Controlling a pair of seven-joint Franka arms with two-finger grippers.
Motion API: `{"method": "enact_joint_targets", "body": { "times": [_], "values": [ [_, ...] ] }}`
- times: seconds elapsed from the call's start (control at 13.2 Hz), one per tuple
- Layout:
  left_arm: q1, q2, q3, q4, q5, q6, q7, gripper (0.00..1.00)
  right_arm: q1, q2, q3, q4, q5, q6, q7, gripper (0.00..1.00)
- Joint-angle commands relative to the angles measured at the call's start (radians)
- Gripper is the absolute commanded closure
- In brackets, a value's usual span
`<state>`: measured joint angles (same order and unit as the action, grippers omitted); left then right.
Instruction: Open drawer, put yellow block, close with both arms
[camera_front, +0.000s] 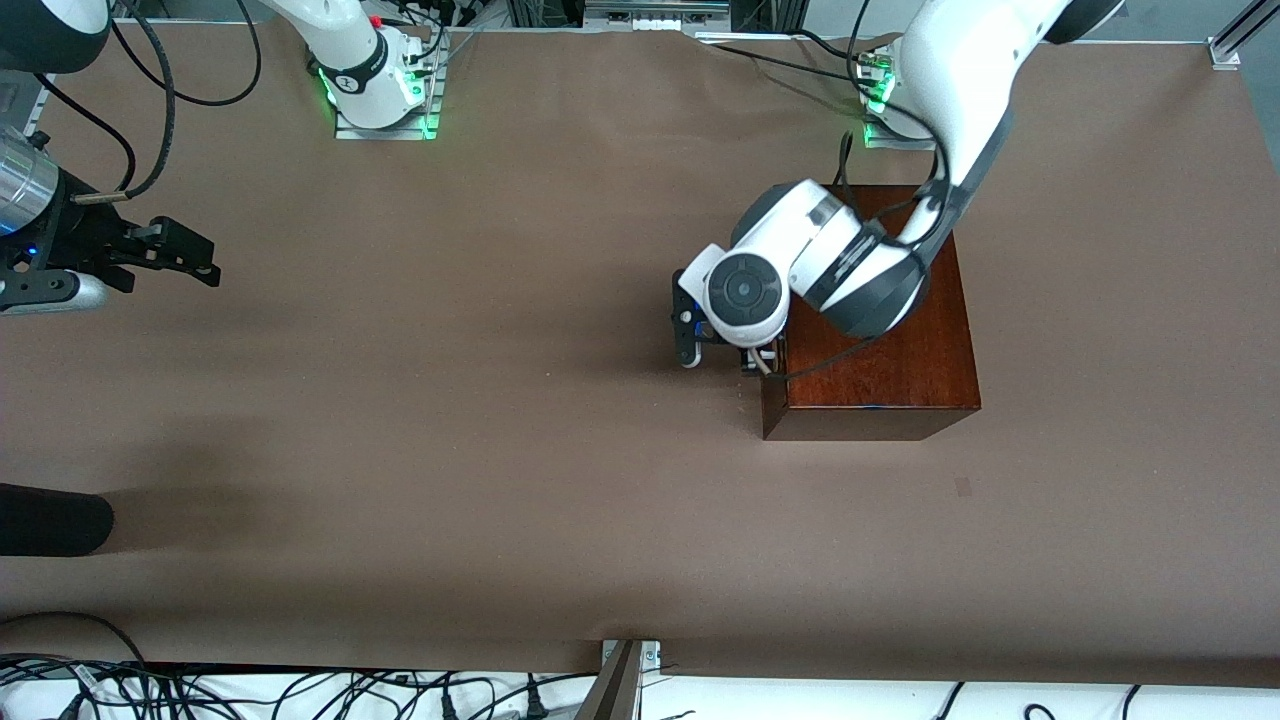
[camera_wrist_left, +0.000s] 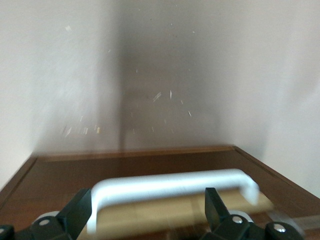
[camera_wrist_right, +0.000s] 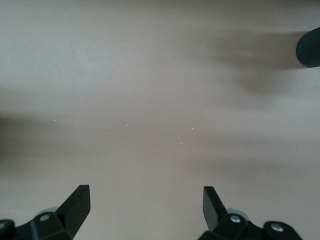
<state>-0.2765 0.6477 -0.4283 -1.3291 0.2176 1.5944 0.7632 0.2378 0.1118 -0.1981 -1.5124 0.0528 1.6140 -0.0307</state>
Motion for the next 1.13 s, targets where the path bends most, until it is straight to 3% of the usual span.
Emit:
{"method": "enact_joint_targets", "body": {
  "times": [0.0,0.15,0.38,0.6,0.76,0.91,1.06],
  "values": [
    [0.008,-0.081,-0.001,0.091,0.031,-0.196,-0.109,0.0,0.003,-0.006,0.002,0.0,-0.014,0.004,0.011,0.0],
    [0.019,-0.132,0.017,0.131,0.045,-0.267,-0.188,0.0,0.003,-0.006,0.002,0.0,-0.022,0.004,0.011,0.0],
    [0.037,-0.25,0.109,0.134,0.039,-0.307,-0.228,0.0,0.005,-0.006,0.003,0.0,-0.025,0.004,0.011,0.0],
    [0.158,-0.351,0.12,0.11,0.005,-0.306,-0.228,0.0,0.005,-0.006,0.003,0.001,-0.025,0.004,0.011,0.0],
    [0.18,-0.433,0.211,0.039,-0.044,-0.288,-0.275,0.0,0.005,-0.006,0.003,0.0,-0.025,0.004,0.011,0.0],
    [0.192,-0.524,0.294,-0.085,-0.142,-0.178,-0.487,0.0,0.005,-0.006,0.003,0.001,-0.025,0.004,0.011,0.0],
    [0.235,-0.6,0.315,-0.215,-0.194,-0.079,-0.727,0.0,0.005,-0.006,0.003,0.001,-0.025,0.004,0.011,0.0]
  ]
}}
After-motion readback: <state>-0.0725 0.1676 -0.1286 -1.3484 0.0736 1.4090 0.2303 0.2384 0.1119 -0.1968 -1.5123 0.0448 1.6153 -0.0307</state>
